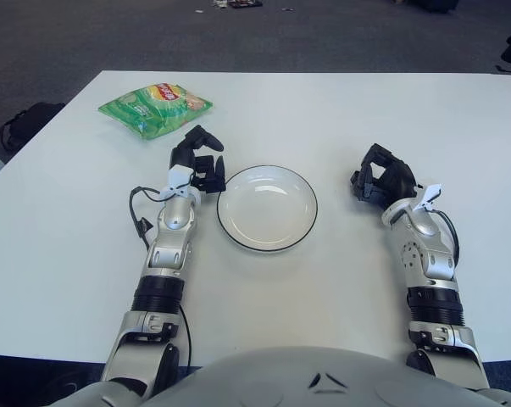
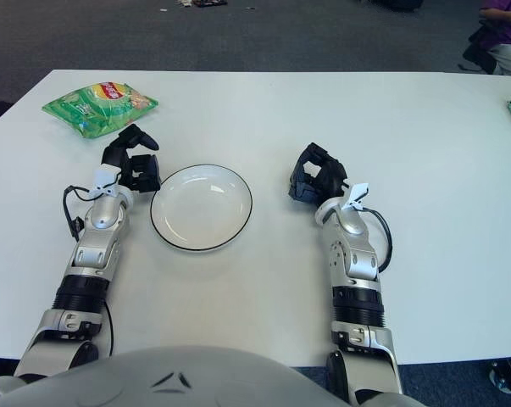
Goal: Put the snack into the plate.
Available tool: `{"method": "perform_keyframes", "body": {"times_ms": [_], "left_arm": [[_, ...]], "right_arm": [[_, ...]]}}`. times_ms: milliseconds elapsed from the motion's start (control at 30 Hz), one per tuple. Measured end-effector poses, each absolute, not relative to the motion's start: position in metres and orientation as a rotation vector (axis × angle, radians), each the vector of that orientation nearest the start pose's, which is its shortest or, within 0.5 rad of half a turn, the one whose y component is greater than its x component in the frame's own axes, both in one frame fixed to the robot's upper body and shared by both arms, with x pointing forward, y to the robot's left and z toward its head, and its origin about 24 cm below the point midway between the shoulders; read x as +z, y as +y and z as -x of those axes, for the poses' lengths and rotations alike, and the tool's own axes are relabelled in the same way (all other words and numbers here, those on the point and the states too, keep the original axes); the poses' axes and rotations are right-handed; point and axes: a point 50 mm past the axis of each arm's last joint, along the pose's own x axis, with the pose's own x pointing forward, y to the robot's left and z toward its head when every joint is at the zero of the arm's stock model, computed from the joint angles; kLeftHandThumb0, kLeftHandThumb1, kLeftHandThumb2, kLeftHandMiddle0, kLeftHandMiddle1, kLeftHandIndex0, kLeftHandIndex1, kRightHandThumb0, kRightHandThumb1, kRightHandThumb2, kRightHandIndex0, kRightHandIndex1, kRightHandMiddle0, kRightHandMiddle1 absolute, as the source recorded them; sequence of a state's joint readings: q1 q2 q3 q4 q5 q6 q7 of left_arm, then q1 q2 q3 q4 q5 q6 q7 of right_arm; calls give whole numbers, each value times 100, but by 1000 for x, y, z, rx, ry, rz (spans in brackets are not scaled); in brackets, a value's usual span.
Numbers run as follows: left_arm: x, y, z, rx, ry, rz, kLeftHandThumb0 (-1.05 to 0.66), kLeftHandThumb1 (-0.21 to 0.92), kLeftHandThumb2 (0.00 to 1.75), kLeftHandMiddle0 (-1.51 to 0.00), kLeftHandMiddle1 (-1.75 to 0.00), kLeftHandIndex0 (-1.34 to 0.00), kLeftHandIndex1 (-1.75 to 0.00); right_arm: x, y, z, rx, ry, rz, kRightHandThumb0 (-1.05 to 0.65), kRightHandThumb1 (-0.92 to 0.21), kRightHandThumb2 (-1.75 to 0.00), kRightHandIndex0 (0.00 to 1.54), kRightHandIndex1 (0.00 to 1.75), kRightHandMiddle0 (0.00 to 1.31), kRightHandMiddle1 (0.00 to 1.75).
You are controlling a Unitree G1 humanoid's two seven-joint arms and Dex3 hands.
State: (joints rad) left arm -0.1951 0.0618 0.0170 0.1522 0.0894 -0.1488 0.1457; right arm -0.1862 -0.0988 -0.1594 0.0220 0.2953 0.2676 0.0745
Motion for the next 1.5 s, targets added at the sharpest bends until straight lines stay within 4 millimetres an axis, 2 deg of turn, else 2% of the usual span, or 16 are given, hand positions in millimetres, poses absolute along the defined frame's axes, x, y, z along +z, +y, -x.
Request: {"method": "perform_keyframes", "body": {"times_ms": [667,1333,1500], "left_arm": [[71,157,-289,78,-192,-153,-54,19,148,-140,-175,-72,-175],[76,157,-290,109,-231,-198,-54,19,148,-143,-175,-72,-175],[77,165,-293,126,-240,-224,-54,20,147,-140,-175,-72,-175]], "right_arm": [[68,-181,-293,40,116,-242,-50,-27,-138,127,175,66,175],[64,-181,-295,71,39,-193,-53,-20,-146,127,175,71,175],[63,-181,-297,76,27,-194,-54,-19,-148,126,175,72,175]]}}
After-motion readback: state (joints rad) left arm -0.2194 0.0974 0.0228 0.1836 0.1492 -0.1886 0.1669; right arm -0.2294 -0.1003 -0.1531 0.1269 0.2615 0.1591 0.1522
